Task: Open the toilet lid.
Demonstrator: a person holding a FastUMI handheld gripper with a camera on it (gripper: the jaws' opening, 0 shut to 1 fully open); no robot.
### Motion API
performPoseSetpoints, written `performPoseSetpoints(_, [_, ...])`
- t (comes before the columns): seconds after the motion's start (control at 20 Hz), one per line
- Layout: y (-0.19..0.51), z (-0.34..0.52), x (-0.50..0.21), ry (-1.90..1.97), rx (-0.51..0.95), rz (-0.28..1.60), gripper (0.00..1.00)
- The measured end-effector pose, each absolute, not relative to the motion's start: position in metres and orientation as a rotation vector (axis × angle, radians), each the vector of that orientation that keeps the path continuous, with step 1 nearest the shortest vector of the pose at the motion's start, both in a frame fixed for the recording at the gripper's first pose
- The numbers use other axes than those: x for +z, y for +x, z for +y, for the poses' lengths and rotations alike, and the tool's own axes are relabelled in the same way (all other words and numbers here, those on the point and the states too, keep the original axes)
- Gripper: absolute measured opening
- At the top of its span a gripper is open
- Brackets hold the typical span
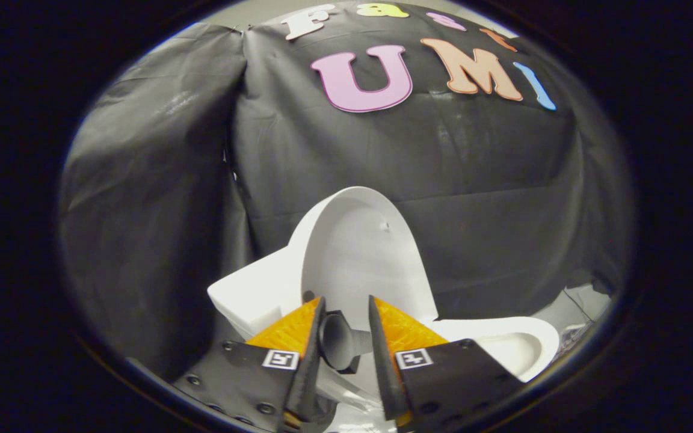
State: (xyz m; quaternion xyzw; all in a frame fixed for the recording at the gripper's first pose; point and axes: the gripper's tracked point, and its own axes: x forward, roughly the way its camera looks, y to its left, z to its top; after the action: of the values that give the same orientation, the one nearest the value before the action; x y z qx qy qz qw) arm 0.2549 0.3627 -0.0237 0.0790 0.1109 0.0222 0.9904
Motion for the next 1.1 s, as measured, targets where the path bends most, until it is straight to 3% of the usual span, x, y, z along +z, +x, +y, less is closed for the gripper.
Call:
performPoseSetpoints(0.5, [0.228,0.361,-0.033,0.107,0.121,0.239,0.98])
performPoseSetpoints(1.1, [0.191,0.328,-0.013,0.066,0.116,0.154,0.99])
